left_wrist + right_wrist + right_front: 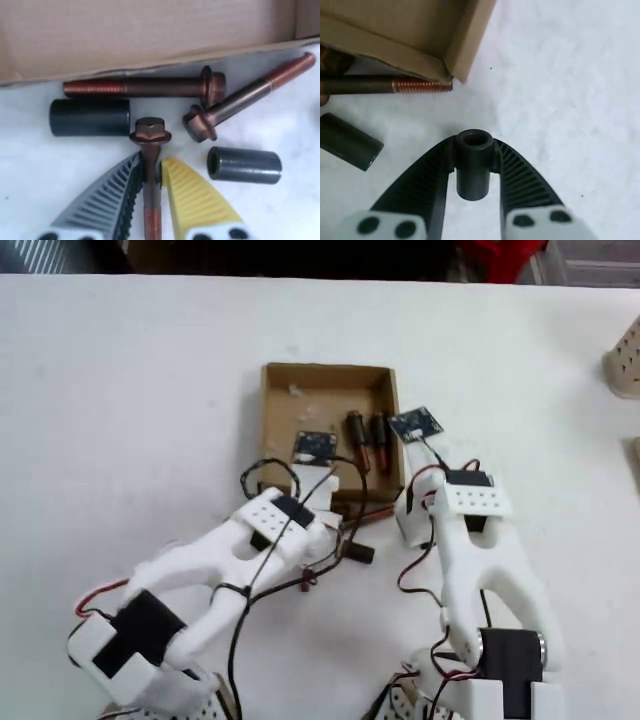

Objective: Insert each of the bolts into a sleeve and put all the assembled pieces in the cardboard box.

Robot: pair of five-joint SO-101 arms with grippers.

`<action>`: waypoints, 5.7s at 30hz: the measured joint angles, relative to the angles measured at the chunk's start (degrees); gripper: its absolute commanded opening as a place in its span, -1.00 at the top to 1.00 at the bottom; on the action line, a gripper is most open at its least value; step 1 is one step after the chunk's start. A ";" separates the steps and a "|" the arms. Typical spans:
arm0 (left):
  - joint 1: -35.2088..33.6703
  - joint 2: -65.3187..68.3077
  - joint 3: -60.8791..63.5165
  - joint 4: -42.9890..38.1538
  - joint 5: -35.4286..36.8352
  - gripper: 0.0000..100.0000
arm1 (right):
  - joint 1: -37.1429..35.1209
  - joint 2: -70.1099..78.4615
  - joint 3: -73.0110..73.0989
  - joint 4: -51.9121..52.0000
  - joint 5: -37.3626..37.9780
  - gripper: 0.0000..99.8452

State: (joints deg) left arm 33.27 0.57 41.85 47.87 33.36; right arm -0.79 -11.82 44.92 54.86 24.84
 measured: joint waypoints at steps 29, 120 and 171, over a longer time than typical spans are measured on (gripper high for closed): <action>-10.64 0.00 -3.96 12.92 -11.87 0.96 | 0.26 0.00 0.00 0.00 0.88 0.97; -31.12 -20.66 21.89 -35.69 -17.05 0.95 | -28.48 -26.99 45.36 -88.53 -23.30 0.97; -31.12 -20.66 24.70 -43.69 -16.97 0.96 | -33.93 16.18 49.58 -132.22 -27.52 0.97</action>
State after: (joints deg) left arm 2.15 -20.09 66.55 4.18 16.40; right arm -34.73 4.35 94.51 -77.36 -2.68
